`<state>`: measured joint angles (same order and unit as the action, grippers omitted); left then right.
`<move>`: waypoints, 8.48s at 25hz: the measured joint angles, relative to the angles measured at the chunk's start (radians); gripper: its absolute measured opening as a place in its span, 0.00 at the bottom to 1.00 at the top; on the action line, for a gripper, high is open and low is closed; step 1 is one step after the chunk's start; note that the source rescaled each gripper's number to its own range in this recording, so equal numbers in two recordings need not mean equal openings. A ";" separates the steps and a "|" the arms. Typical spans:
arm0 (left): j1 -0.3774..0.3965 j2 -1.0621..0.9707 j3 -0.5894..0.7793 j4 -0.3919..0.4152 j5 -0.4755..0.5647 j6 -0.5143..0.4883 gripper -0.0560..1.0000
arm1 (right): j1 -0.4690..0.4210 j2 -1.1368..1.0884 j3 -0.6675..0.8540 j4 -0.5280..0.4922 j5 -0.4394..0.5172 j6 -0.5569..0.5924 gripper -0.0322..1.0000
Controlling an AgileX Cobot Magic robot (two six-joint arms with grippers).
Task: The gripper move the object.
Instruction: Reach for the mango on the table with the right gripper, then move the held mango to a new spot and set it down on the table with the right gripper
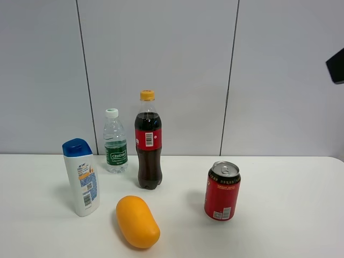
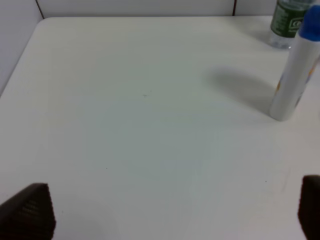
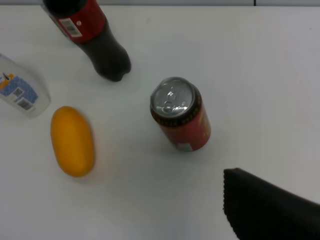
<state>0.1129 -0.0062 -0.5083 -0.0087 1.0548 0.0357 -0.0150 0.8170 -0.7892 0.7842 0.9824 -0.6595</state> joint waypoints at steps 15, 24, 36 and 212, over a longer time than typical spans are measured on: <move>0.000 0.000 0.000 0.000 0.000 0.000 1.00 | 0.638 0.406 -0.116 -0.331 -0.427 0.327 1.00; 0.000 0.000 0.000 0.000 0.000 0.000 1.00 | 0.829 0.764 -0.402 -0.575 -0.405 0.594 1.00; 0.000 0.000 0.000 0.000 0.000 0.000 1.00 | 0.882 0.970 -0.504 -0.680 -0.271 0.790 1.00; 0.000 0.000 0.000 0.000 0.000 0.000 1.00 | 0.492 1.113 -0.861 -0.993 0.060 0.880 0.05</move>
<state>0.1129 -0.0062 -0.5083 -0.0088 1.0548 0.0357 0.4765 1.9301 -1.6497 -0.2085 1.0425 0.2208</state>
